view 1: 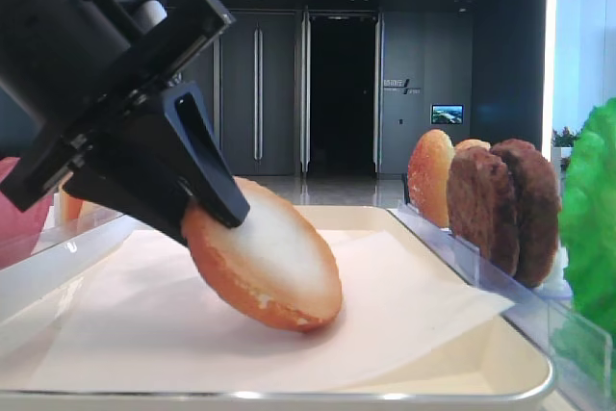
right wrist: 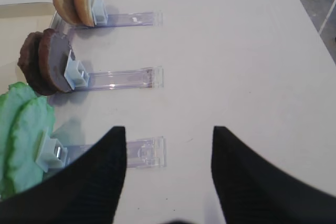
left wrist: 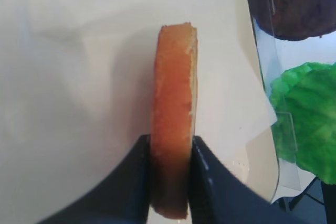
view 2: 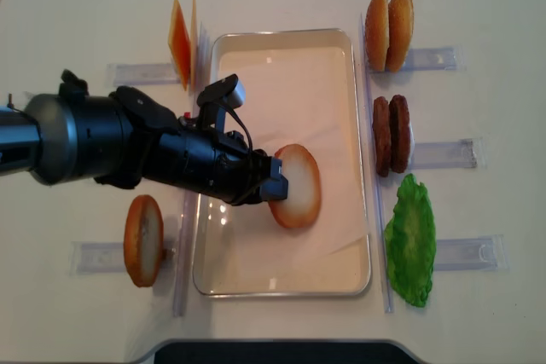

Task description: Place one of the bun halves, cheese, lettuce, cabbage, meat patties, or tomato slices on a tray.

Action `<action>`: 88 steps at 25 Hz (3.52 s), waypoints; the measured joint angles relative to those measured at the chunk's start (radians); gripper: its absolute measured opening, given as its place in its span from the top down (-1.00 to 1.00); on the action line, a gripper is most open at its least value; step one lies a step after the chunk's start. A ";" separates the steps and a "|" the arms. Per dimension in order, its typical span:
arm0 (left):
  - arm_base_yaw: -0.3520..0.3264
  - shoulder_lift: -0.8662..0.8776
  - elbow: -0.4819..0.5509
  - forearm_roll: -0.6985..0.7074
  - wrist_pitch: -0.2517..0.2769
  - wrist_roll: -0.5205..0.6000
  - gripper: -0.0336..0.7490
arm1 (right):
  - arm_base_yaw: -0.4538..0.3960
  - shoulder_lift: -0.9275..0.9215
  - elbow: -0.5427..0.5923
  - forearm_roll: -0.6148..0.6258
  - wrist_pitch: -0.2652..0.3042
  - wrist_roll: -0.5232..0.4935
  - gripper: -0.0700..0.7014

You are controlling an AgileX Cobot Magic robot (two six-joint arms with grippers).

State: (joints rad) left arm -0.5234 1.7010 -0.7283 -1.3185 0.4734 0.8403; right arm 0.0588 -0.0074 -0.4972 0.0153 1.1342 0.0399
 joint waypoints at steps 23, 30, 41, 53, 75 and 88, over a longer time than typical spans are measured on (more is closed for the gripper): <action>0.000 -0.160 -0.178 0.730 0.262 -0.687 -0.85 | 0.000 0.000 0.000 0.000 0.000 0.000 -0.17; 0.000 -0.160 -0.386 1.201 0.491 -1.036 -0.85 | 0.000 0.000 0.000 0.000 0.000 0.000 -0.17; 0.173 -0.163 -0.527 1.482 0.742 -1.132 -0.85 | 0.000 0.000 0.000 0.000 0.000 0.000 -0.17; 0.374 -0.242 -0.444 1.547 0.744 -1.133 -0.82 | 0.000 0.000 0.000 0.000 0.000 0.000 -0.17; 0.386 -1.074 0.240 1.441 0.610 -1.081 -0.47 | 0.000 0.000 0.000 0.000 0.000 0.000 -0.17; 0.386 -1.560 0.255 1.300 0.617 -0.891 -0.35 | 0.000 0.000 0.000 0.000 0.000 0.000 -0.17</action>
State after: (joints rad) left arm -0.1375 0.1405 -0.4738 -0.0190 1.0900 -0.0508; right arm 0.0588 -0.0074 -0.4972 0.0153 1.1342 0.0399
